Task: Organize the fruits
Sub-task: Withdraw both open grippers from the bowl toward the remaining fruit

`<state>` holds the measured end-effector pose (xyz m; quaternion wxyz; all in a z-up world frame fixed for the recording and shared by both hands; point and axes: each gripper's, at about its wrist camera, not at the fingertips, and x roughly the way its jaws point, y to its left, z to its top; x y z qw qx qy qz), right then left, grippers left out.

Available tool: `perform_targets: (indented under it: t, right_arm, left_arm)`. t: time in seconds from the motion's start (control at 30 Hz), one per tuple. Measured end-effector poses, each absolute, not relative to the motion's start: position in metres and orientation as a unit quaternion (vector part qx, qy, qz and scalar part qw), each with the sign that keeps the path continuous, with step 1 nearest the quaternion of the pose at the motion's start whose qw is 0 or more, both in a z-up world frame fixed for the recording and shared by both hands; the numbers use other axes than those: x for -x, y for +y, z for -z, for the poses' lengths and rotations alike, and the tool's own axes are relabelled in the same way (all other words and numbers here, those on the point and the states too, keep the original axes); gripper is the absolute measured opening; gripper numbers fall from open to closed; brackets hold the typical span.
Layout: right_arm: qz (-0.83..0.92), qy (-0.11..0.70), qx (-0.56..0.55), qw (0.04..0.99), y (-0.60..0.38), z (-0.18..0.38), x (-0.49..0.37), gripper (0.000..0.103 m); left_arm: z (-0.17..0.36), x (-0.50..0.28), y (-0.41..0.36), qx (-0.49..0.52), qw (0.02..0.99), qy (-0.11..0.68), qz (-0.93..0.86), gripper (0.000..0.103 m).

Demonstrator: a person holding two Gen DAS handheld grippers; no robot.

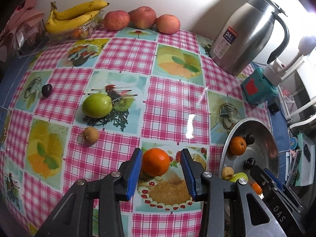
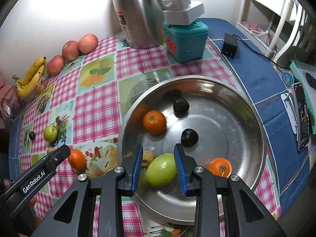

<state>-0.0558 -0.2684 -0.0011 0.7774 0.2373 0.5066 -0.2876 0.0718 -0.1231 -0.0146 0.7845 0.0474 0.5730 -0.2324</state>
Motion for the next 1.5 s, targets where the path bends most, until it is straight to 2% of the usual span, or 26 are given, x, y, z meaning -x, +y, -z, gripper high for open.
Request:
perform_targets:
  t: [0.07, 0.13, 0.2, 0.23, 0.27, 0.33, 0.6, 0.87, 1.0, 1.23, 1.33, 1.5]
  right_arm:
    - [0.285, 0.508, -0.234, 0.779, -0.267, 0.000, 0.055, 0.033]
    - [0.285, 0.509, -0.231, 0.779, -0.266, 0.001, 0.054, 0.033]
    - [0.286, 0.511, -0.230, 0.778, -0.265, 0.002, 0.053, 0.033]
    - [0.286, 0.511, -0.230, 0.777, -0.266, 0.002, 0.053, 0.036]
    - [0.288, 0.512, -0.230, 0.776, -0.266, 0.003, 0.053, 0.051]
    - [0.292, 0.510, -0.231, 0.775, -0.268, 0.004, 0.053, 0.069]
    - [0.294, 0.512, -0.236, 0.772, -0.270, 0.008, 0.054, 0.069]
    - [0.299, 0.511, -0.235, 0.771, -0.271, 0.009, 0.055, 0.070]
    - [0.303, 0.506, -0.231, 0.774, -0.272, 0.009, 0.055, 0.082]
    - [0.306, 0.505, -0.223, 0.776, -0.271, 0.009, 0.055, 0.083]
    - [0.312, 0.500, -0.220, 0.777, -0.272, 0.007, 0.056, 0.097]
    - [0.320, 0.490, -0.214, 0.782, -0.272, 0.004, 0.057, 0.097]
  left_arm:
    - [0.014, -0.073, -0.121, -0.045, 0.784, 0.574, 0.231, 0.044]
    - [0.014, -0.074, -0.120, -0.044, 0.784, 0.575, 0.229, 0.050]
    - [0.015, -0.075, -0.118, -0.041, 0.783, 0.579, 0.223, 0.075]
    - [0.016, -0.075, -0.117, -0.039, 0.783, 0.580, 0.222, 0.076]
    - [0.016, -0.076, -0.116, -0.038, 0.783, 0.581, 0.219, 0.077]
    - [0.017, -0.076, -0.116, -0.040, 0.784, 0.581, 0.214, 0.080]
    - [0.019, -0.078, -0.113, -0.049, 0.787, 0.581, 0.202, 0.096]
    - [0.020, -0.079, -0.112, -0.051, 0.790, 0.580, 0.193, 0.103]
    - [0.020, -0.080, -0.110, -0.042, 0.793, 0.579, 0.188, 0.103]
    - [0.021, -0.081, -0.110, -0.053, 0.795, 0.577, 0.181, 0.103]
    - [0.020, -0.080, -0.110, -0.056, 0.795, 0.576, 0.181, 0.103]
    - [0.020, -0.080, -0.111, -0.062, 0.794, 0.575, 0.187, 0.103]
